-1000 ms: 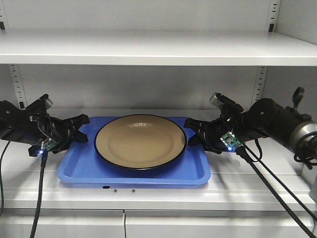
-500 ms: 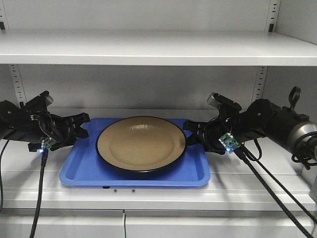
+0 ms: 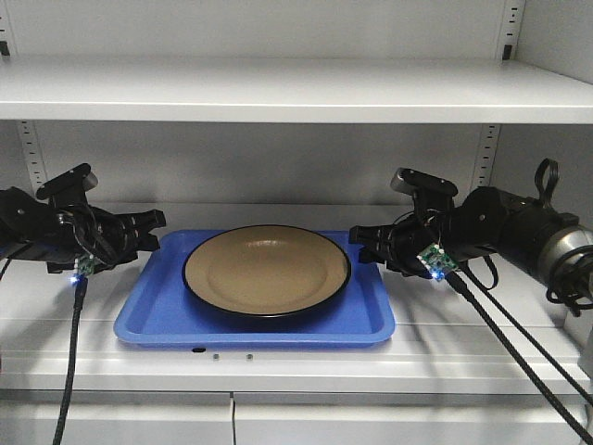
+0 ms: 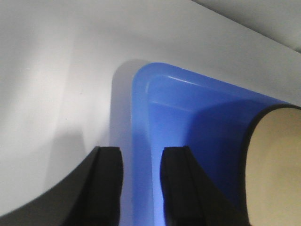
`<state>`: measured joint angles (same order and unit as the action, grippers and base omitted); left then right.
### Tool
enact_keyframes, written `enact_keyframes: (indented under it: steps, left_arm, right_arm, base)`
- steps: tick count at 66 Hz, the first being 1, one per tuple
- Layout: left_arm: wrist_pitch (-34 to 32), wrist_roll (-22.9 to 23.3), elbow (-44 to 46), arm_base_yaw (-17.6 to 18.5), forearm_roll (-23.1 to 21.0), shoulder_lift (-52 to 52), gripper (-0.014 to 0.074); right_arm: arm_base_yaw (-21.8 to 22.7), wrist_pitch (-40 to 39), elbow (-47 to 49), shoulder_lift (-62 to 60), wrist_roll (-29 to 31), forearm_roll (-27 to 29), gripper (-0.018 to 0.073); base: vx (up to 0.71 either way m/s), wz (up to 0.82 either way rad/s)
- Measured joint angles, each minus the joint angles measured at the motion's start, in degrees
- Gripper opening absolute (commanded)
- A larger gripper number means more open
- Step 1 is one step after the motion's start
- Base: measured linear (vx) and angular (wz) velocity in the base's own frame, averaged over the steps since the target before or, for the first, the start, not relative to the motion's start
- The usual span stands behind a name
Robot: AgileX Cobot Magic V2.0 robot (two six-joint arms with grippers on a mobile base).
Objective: Place disk in tray to left cabinet
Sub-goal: 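Open the left gripper and withdraw it from the tray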
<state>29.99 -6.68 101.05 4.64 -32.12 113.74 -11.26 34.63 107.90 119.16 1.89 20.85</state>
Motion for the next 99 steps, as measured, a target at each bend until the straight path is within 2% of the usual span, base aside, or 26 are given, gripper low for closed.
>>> enact_keyframes:
  steps: [47, 54, 64, 77, 85, 99]
  left_arm:
    - [-0.42, 0.0, -1.88, 0.0, 0.13, -0.8, 0.0349]
    - [-1.85, 0.0, -8.21, 0.0, 0.13, -4.77, 0.0349]
    - [-7.16, 0.0, -21.19, 0.0, 1.32, -14.63, 0.0349]
    - [-15.8, -0.05, -37.72, 0.0, 6.42, -33.63, 0.0328]
    - [-19.87, -0.05, -48.28, 0.0, 11.68, -45.55, 0.0262]
    - [-28.65, 0.0, -67.63, -0.06, 18.47, -63.71, 0.0028]
  right_arm:
    - [0.0, 0.0, 0.0, -0.1, -0.14, -0.23, 0.0378]
    - [0.0, 0.0, 0.0, -0.1, -0.14, -0.23, 0.0378]
    - [0.0, 0.05, 0.0, -0.1, -0.14, -0.23, 0.0378]
    - [0.0, 0.05, 0.0, -0.1, -0.14, -0.23, 0.0378]
    - [0.0, 0.05, 0.0, -0.1, -0.14, -0.23, 0.0378]
    - [0.0, 0.05, 0.0, -0.1, -0.14, -0.23, 0.0378]
  base:
    - [0.0, 0.0]
    - [0.0, 0.0]
    - [0.0, 0.0]
    - [0.0, 0.0]
    - [0.0, 0.0]
    - [0.0, 0.0]
